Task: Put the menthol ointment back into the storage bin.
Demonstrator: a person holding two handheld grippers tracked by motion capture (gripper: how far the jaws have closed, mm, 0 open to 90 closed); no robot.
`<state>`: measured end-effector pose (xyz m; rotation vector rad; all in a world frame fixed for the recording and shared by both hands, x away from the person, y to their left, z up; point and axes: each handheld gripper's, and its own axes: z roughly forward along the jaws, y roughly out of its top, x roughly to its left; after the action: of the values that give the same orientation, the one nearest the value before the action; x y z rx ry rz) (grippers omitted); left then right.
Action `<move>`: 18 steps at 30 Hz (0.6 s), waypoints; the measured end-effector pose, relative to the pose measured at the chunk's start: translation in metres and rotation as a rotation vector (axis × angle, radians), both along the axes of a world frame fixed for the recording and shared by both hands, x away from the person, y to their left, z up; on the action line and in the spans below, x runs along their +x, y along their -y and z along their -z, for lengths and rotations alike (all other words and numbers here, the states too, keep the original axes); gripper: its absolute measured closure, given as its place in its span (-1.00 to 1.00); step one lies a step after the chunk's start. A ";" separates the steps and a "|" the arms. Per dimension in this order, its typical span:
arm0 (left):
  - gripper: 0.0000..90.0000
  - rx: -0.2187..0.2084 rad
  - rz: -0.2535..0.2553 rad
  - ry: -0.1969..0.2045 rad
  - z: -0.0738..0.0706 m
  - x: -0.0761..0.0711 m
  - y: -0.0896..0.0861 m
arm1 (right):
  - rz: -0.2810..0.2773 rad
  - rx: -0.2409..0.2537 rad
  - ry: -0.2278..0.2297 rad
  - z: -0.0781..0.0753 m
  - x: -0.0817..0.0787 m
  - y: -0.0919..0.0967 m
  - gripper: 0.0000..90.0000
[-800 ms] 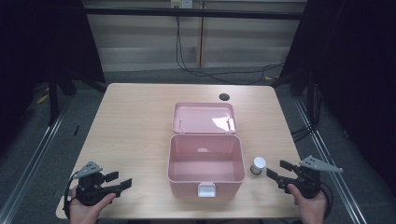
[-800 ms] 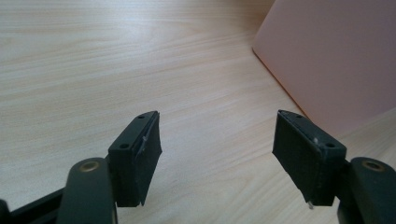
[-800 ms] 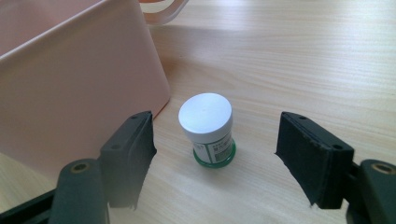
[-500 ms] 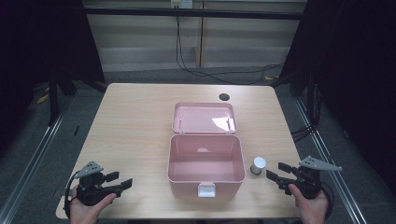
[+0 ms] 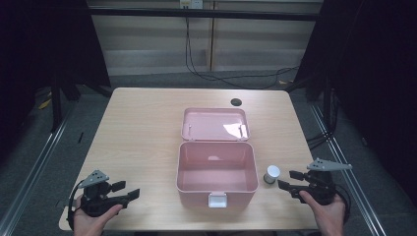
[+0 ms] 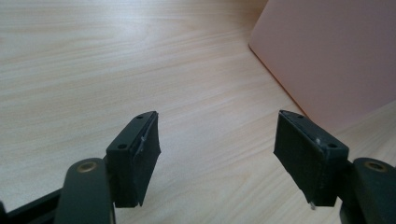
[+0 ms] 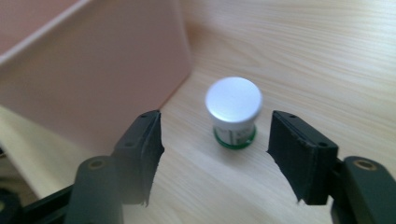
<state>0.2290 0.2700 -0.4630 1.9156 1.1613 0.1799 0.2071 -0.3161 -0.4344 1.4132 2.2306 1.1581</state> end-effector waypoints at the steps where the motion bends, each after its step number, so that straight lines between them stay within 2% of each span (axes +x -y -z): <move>1: -0.32 0.001 -0.001 -0.002 0.000 0.000 0.000 | -0.039 0.006 -0.005 -0.003 0.003 -0.001 -0.24; 2: -0.32 -0.001 0.000 -0.003 0.000 0.000 0.000 | -0.060 0.002 -0.012 -0.005 0.006 -0.003 -0.25; 4: -0.33 -0.002 0.003 0.000 0.000 0.000 0.000 | -0.078 -0.038 -0.019 -0.009 0.009 -0.008 -0.31; 6: -0.33 -0.007 0.001 0.000 0.000 0.000 0.000 | -0.107 -0.044 -0.047 -0.010 0.012 -0.012 -0.37; 8: -0.33 -0.003 0.001 -0.002 0.000 0.000 -0.001 | -0.113 -0.072 -0.053 -0.011 0.015 -0.016 -0.38; 13: -0.33 -0.005 0.002 0.000 0.000 0.000 -0.001 | -0.124 -0.085 -0.077 -0.014 0.022 -0.019 -0.43; 14: -0.33 -0.002 0.005 -0.003 0.000 0.000 0.000 | -0.124 -0.099 -0.100 -0.017 0.025 -0.020 -0.44; 18: -0.33 0.003 0.006 -0.002 0.000 0.000 0.000 | -0.139 -0.126 -0.132 -0.023 0.032 -0.023 -0.35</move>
<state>0.2291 0.2702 -0.4630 1.9218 1.1574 0.1771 0.2389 -0.2930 -0.4118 1.3401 2.4800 0.9703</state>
